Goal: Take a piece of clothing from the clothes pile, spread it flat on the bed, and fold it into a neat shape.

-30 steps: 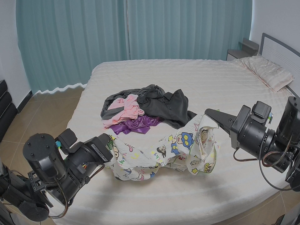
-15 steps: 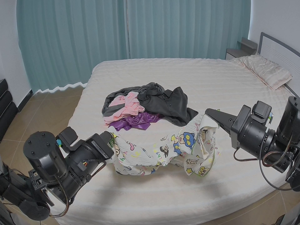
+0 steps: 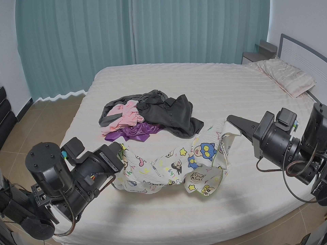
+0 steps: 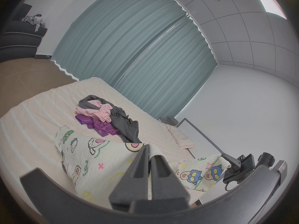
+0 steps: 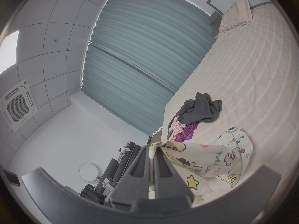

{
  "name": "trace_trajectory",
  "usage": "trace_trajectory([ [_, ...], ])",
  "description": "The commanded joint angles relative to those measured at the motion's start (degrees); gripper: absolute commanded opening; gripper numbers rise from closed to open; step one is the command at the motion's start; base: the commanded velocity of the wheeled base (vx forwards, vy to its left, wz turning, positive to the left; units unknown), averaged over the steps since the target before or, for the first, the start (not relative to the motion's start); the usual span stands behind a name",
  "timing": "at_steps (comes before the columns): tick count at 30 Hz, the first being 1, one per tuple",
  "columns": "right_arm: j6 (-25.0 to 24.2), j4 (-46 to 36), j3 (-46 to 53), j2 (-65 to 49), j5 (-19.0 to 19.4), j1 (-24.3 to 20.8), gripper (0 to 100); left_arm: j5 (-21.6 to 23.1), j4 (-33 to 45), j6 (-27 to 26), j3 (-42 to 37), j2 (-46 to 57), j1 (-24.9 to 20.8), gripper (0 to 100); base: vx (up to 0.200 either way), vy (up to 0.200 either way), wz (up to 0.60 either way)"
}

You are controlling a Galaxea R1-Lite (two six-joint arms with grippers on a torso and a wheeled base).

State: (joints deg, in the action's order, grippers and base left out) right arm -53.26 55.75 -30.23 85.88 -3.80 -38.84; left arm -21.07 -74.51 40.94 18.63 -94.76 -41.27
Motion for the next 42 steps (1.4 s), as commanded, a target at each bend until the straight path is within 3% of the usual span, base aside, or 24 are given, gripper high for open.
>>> trace_trajectory([
  [1,0.0,0.1,-0.2,0.2,0.0,0.6,0,0.0,0.0,0.0,0.1,-0.1,0.0,0,0.0,-0.2,0.0],
  [42,0.0,0.2,-1.8,1.3,0.0,4.9,0,-0.1,-0.2,-0.2,0.5,-0.1,0.0,0,0.0,-0.2,0.0],
])
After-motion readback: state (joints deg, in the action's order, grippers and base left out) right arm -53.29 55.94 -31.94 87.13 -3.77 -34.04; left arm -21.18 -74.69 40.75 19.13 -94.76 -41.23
